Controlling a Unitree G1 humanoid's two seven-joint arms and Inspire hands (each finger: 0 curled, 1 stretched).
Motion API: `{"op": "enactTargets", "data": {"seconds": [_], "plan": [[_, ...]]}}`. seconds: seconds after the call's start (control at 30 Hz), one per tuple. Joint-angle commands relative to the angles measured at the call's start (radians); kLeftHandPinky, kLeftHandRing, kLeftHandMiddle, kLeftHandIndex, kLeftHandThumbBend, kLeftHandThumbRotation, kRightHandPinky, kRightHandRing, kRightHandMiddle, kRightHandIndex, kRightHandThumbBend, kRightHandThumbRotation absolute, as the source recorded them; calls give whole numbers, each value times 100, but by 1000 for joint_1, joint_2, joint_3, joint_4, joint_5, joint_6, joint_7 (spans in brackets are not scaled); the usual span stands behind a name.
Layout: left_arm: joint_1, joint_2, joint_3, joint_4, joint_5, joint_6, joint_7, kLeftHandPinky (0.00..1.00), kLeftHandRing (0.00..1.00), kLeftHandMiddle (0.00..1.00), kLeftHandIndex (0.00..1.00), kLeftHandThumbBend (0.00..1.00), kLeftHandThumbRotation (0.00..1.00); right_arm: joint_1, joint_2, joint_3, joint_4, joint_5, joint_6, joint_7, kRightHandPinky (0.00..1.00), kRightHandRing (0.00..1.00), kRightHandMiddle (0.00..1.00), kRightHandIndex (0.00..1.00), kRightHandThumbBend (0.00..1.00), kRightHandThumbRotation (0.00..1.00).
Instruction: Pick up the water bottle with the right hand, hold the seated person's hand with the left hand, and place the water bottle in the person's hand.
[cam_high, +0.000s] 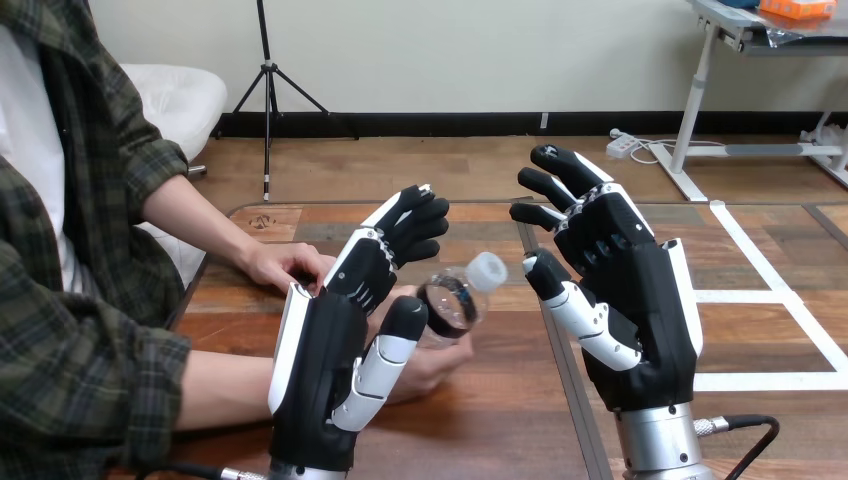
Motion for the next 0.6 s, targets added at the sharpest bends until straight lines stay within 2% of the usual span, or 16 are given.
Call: {"op": "enactTargets", "data": {"seconds": [0.0,0.57], "plan": [[-47,-12,4,5,5,-4,0,76,80,82,84,66,88,-68,-1,-3,-1,7,2,-3,73,83,86,80,74,38],[-57,-15,7,13,10,-17,3,74,79,81,84,63,88,-73,-2,-5,-8,-2,2,-14,72,83,86,80,73,40]]}}
